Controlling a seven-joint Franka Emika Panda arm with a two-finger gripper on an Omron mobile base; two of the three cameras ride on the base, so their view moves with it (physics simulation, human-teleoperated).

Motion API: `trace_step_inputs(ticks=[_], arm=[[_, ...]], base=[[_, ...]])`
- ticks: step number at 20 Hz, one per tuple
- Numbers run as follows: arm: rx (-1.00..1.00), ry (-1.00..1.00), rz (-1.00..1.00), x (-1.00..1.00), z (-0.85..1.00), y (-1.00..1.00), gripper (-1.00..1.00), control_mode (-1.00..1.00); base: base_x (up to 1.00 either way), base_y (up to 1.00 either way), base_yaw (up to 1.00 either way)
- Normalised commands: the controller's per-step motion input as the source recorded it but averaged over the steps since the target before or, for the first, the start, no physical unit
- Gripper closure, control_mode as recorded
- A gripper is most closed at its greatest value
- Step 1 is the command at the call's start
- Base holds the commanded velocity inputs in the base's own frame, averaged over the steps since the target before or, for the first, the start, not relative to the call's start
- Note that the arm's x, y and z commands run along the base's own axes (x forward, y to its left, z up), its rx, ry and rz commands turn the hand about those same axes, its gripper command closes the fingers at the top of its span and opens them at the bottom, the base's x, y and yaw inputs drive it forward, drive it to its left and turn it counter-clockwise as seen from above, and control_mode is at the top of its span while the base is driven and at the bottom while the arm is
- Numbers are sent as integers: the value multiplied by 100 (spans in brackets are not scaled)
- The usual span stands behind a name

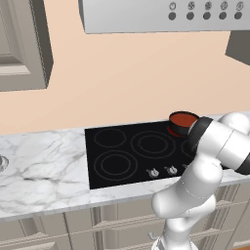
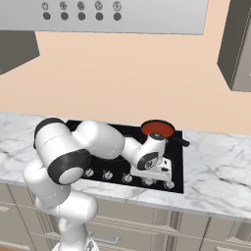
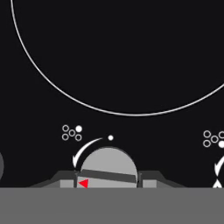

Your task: Wait until the marinara sauce is simmered to a deep red color and then turn off the stove.

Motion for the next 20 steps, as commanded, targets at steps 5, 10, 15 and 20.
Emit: trace_step_inputs(ticks=[5, 10, 15, 20], arm=[[0, 0, 0, 0, 0, 0, 100, -100], [0, 0, 0, 0, 0, 0, 100, -100], [0, 0, 0, 0, 0, 0, 100, -100], [0, 0, 0, 0, 0, 0, 100, -100]], base=[[0, 0, 0], [0, 0, 0], [0, 0, 0], [0, 0, 0]])
